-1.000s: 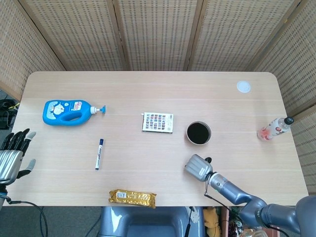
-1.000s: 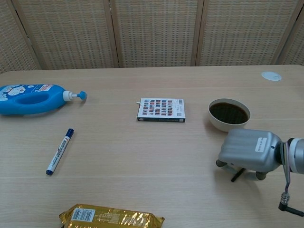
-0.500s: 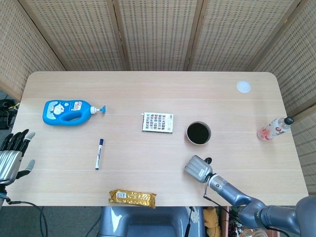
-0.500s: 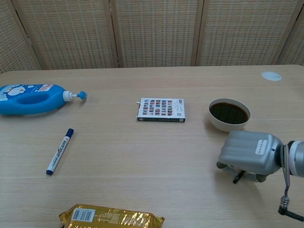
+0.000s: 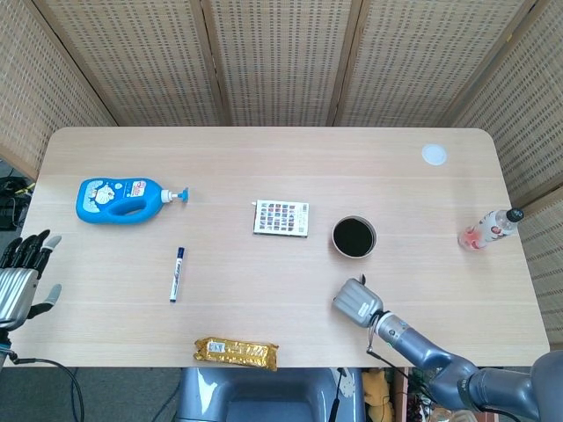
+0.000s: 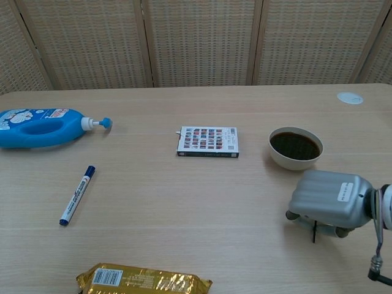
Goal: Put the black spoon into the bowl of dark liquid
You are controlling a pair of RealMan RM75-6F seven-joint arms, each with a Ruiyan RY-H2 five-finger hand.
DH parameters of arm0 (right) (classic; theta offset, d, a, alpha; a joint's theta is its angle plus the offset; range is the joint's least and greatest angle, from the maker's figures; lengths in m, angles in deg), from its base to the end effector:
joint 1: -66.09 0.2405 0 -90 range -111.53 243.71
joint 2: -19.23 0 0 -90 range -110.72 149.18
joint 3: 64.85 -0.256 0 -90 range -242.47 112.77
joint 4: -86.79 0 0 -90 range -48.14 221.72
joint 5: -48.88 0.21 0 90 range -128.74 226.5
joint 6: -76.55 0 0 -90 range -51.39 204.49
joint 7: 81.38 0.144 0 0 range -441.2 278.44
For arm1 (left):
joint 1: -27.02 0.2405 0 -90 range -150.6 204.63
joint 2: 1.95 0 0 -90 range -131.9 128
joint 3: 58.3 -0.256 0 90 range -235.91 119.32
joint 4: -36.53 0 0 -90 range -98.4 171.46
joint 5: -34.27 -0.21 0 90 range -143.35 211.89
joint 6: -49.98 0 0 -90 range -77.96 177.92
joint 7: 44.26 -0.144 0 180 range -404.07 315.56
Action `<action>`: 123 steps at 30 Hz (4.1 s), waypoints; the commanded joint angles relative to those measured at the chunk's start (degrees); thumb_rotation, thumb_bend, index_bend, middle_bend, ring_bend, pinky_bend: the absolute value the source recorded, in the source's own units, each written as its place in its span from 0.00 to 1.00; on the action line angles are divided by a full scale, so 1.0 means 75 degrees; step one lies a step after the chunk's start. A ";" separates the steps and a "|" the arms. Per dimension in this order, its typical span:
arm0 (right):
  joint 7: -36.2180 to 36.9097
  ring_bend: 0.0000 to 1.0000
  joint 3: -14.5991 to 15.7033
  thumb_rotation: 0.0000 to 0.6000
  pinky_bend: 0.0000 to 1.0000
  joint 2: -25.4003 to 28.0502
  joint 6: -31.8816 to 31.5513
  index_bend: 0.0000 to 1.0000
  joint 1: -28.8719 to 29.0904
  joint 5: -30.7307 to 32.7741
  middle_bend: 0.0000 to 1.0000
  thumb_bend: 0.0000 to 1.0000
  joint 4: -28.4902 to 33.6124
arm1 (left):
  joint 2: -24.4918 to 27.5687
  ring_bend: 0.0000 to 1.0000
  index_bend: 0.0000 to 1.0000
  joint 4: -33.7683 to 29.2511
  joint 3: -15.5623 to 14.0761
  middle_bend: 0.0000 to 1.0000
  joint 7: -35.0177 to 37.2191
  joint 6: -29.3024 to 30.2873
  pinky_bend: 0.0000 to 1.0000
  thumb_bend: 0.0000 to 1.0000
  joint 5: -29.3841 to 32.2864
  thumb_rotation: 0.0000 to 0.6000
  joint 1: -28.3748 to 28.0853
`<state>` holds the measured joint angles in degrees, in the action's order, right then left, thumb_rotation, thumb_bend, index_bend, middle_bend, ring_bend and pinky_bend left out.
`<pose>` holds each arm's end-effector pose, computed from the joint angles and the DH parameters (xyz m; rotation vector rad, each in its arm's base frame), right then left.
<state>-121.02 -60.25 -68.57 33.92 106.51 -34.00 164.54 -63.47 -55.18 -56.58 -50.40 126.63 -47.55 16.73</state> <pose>-0.2173 -0.2795 -0.0594 2.4291 -0.2311 0.3562 -0.3186 0.2062 0.1581 -1.5119 -0.8652 -0.7176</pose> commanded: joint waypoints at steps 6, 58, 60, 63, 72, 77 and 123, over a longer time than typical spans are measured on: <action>0.0163 0.74 -0.0130 1.00 0.71 0.0442 -0.0301 0.60 -0.0011 -0.0024 0.83 0.60 0.0507 | 0.0003 0.00 0.00 -0.0002 -0.0009 0.00 0.0015 -0.0006 0.00 0.41 -0.0021 1.00 -0.0003; 0.6584 0.74 -0.2274 1.00 0.71 0.1743 0.4698 0.63 0.2864 0.2078 0.84 0.67 -0.0230 | 0.0035 0.00 0.00 -0.0058 -0.0116 0.00 -0.0116 0.0009 0.00 0.41 0.0049 1.00 0.0109; 0.6687 0.74 -0.2335 1.00 0.71 0.1604 0.4816 0.63 0.2884 0.2054 0.84 0.67 -0.0464 | 0.0038 0.00 0.00 -0.0056 -0.0122 0.00 -0.0118 0.0016 0.00 0.41 0.0065 1.00 0.0127; 0.6830 0.74 -0.2435 1.00 0.71 0.1359 0.4994 0.63 0.2911 0.2023 0.84 0.67 -0.0915 | 0.0048 0.00 0.00 -0.0058 -0.0127 0.00 -0.0120 0.0013 0.00 0.41 0.0103 1.00 0.0151; 0.7037 0.74 -0.2692 1.00 0.71 0.0870 0.5429 0.63 0.2843 0.1957 0.84 0.67 -0.1813 | 0.0056 0.00 0.00 -0.0128 -0.0129 0.00 -0.0190 -0.0026 0.00 0.41 0.0136 1.00 0.0155; 0.6980 0.74 -0.2815 1.00 0.71 0.0702 0.5639 0.63 0.2729 0.1885 0.84 0.67 -0.2123 | 0.0070 0.00 0.00 -0.0212 -0.0108 0.00 -0.0280 -0.0057 0.00 0.41 0.0145 1.00 0.0121; 0.5946 0.74 -0.3599 1.00 0.71 0.0094 0.6765 0.63 0.2640 0.2270 0.84 0.67 -0.3119 | 0.0003 0.00 0.00 -0.0139 -0.0095 0.00 -0.0265 -0.0201 0.00 0.41 0.0288 1.00 0.0100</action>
<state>-76.27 -87.13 -67.85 84.53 126.25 -17.08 140.99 -63.43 -56.24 -57.30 -52.41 125.11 -45.39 17.47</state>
